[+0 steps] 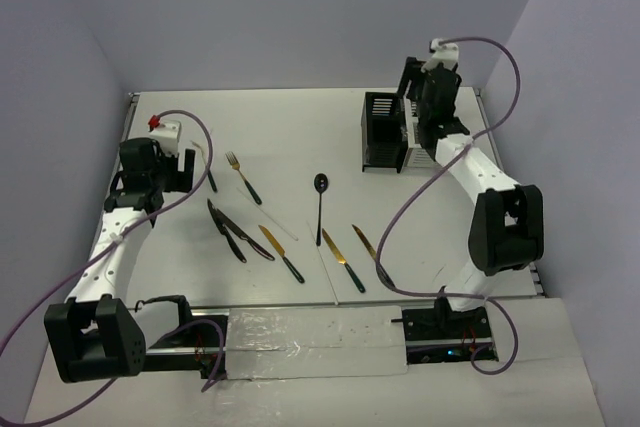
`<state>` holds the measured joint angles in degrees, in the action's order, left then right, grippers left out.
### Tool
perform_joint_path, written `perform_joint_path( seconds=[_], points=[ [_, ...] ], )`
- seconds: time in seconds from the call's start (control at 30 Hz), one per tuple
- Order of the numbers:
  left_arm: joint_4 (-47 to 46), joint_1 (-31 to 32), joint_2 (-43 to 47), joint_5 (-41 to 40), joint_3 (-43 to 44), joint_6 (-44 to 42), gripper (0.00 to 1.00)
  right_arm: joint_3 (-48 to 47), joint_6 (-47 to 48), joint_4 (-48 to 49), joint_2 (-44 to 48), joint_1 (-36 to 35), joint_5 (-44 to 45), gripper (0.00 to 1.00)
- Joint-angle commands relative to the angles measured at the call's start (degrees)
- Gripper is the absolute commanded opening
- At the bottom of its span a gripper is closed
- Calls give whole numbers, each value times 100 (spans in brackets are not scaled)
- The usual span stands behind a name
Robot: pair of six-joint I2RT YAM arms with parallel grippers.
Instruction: Sort the eating utensils into containers
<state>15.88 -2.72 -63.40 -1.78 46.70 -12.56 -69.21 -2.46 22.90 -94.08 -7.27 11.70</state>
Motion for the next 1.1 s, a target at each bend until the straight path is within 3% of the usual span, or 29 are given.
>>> perform_joint_path(
  seconds=[0.0, 0.1, 0.23, 0.37, 0.5, 0.63, 1.07],
  points=[
    [231, -35, -76, -208, -3, -133, 95, -1269, -606, -2197, 575, -722, 297, 72],
    [354, -71, -251, -253, -29, -221, 95, -1587, -948, -3892, 681, -1486, 228, 73],
    [521, -193, -428, -165, -90, -256, 95, -1403, -1598, -4688, 655, -2373, -405, 77],
    [417, -281, -420, -129, -414, -124, 94, -999, -1898, -4987, 287, -3006, -195, 78],
    [118, -352, -174, -165, -811, -80, 94, -963, -2136, -5321, -399, -3281, -590, 77],
    [-137, -457, 2, -287, -1066, -124, 95, -1146, -2294, -5506, -1233, -3448, -415, 74],
    [-621, -484, 284, -235, -1514, -98, 95, -1103, -2514, -5603, -2114, -3633, -221, 68]
  ],
)
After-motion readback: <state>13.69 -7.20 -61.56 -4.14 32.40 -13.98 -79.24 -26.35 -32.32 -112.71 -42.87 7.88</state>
